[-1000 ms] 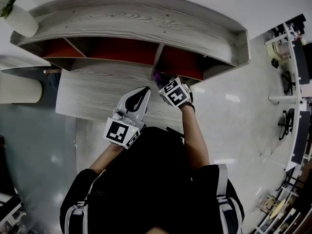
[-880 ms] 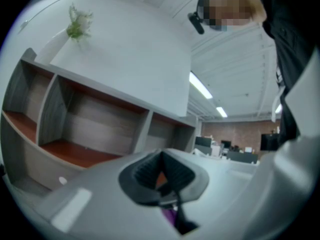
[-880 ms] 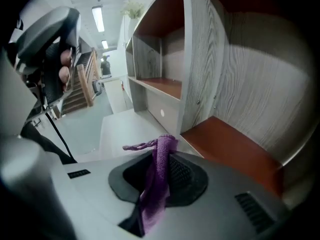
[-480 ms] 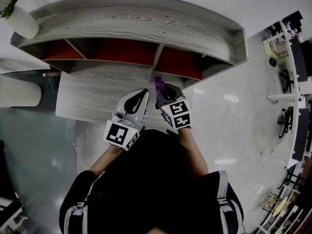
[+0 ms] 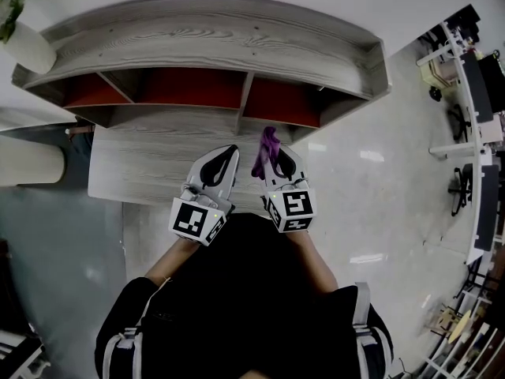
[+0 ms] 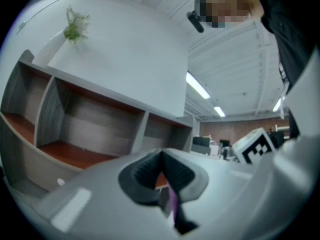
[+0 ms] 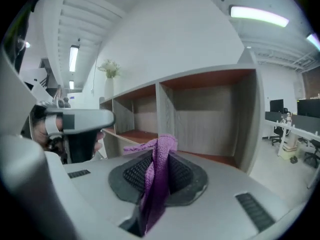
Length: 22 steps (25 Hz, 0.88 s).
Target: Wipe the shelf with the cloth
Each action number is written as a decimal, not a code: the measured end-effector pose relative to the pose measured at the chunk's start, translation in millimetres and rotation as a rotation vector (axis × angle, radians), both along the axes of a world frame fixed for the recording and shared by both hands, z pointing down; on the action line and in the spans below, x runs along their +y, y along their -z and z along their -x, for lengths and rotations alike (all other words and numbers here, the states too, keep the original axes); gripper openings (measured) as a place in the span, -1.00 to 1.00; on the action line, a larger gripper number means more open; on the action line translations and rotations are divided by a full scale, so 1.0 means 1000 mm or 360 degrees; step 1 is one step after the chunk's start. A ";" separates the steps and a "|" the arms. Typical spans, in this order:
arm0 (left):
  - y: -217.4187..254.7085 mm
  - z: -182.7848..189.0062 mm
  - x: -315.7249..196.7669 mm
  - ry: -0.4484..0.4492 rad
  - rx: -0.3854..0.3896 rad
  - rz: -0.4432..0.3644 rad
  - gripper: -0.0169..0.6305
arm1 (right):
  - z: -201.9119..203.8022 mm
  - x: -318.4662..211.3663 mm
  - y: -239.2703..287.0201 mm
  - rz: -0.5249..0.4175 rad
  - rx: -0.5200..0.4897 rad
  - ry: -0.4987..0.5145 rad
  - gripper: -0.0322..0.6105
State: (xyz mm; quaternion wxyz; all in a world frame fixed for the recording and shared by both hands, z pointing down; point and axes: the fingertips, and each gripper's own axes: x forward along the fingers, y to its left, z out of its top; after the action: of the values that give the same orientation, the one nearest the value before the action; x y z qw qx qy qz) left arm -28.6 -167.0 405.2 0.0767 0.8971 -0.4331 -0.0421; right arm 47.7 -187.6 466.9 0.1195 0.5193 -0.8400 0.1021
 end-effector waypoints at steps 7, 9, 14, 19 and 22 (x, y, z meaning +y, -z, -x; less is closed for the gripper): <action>-0.003 -0.003 -0.005 0.0012 -0.0021 -0.0008 -0.94 | -0.020 0.017 0.018 -0.0137 -0.0079 -0.0147 -0.74; -0.002 -0.003 -0.006 0.0015 -0.0021 -0.0010 -0.94 | -0.019 0.017 0.016 -0.0131 -0.0087 -0.0142 -0.74; -0.004 -0.007 -0.007 0.0003 -0.0031 -0.0002 -0.94 | -0.020 0.012 0.017 -0.0138 -0.0086 -0.0135 -0.74; -0.004 -0.007 -0.008 0.0004 -0.0031 -0.0006 -0.94 | -0.026 0.010 0.020 -0.0148 -0.0101 -0.0173 -0.74; -0.004 -0.007 -0.008 0.0013 -0.0027 -0.0010 -0.94 | -0.028 0.009 0.019 -0.0151 -0.0096 -0.0181 -0.74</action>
State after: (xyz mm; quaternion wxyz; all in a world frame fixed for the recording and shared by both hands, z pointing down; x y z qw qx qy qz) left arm -21.9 -175.2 408.7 0.0701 0.8959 -0.4372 -0.0362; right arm 75.2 -178.2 447.5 0.0633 0.5678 -0.8163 0.0845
